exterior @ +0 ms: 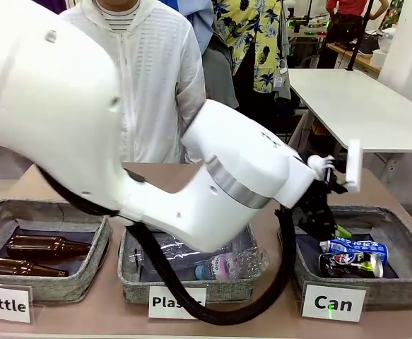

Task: Sort the can waste into the basket.
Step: Pick up the can waste from the table and place it in the right Fabric basket.

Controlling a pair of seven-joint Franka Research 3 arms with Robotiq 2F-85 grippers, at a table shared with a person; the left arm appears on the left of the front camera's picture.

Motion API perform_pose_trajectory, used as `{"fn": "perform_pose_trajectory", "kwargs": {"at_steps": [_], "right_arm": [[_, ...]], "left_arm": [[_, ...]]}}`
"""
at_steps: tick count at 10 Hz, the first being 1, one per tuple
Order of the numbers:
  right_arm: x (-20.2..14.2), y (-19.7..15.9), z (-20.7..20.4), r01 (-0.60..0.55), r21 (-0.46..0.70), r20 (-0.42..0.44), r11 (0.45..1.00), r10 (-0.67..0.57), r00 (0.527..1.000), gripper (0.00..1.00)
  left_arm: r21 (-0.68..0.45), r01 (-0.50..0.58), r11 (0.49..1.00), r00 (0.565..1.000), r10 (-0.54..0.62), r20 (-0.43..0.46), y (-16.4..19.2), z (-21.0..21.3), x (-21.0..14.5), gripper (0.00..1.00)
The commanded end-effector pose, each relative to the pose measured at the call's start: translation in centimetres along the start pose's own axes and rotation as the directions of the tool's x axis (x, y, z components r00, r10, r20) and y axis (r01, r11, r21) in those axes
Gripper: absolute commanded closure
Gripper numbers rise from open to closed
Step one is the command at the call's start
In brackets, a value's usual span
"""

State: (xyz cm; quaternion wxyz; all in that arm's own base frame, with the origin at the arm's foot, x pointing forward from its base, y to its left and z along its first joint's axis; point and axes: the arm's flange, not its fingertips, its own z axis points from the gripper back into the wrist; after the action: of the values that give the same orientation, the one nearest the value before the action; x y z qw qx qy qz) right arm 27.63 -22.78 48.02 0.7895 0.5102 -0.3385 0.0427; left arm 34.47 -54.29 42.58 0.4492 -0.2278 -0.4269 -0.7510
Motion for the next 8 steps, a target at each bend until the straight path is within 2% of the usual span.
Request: {"fn": "perform_pose_trajectory", "kwargs": {"at_steps": [1, 2, 4, 6, 7, 8], "right_arm": [[1.5, 0.0, -2.8, -0.048, 0.081, -0.098, 0.996, 0.056, 0.994, 0.00], [2.5, 0.3, -5.7, -0.057, 0.102, -0.159, 0.993, 0.073, 0.985, 0.00], [3.6, 1.8, -11.2, -0.082, 0.138, -0.283, 0.987, 0.119, 0.952, 0.00], [3.8, 3.4, -17.9, -0.099, 0.206, -0.362, 0.974, 0.169, 0.917, 0.00], [3.6, 3.7, -22.0, -0.095, 0.237, -0.335, 0.967, 0.173, 0.926, 0.00], [3.0, 3.9, -25.5, -0.089, 0.297, -0.348, 0.951, 0.195, 0.917, 0.00]], "left_arm": [[-0.026, -0.216, 0.976, 0.975, 0.214, -0.060, 1.0, 6.7, 0.4, 0.00], [0.018, -0.337, 0.941, 0.937, 0.337, -0.087, 1.7, 11.0, -0.1, 0.00], [0.067, -0.492, 0.868, 0.865, 0.496, -0.076, 2.4, 18.3, -2.4, 0.00], [0.045, -0.599, 0.800, 0.801, 0.599, 0.006, 3.3, 25.4, -5.9, 0.00], [-0.049, -0.660, 0.750, 0.748, 0.661, 0.053, 3.5, 29.4, -8.9, 0.00], [-0.136, -0.702, 0.699, 0.695, 0.714, 0.086, 3.3, 32.9, -11.8, 0.00]]}}
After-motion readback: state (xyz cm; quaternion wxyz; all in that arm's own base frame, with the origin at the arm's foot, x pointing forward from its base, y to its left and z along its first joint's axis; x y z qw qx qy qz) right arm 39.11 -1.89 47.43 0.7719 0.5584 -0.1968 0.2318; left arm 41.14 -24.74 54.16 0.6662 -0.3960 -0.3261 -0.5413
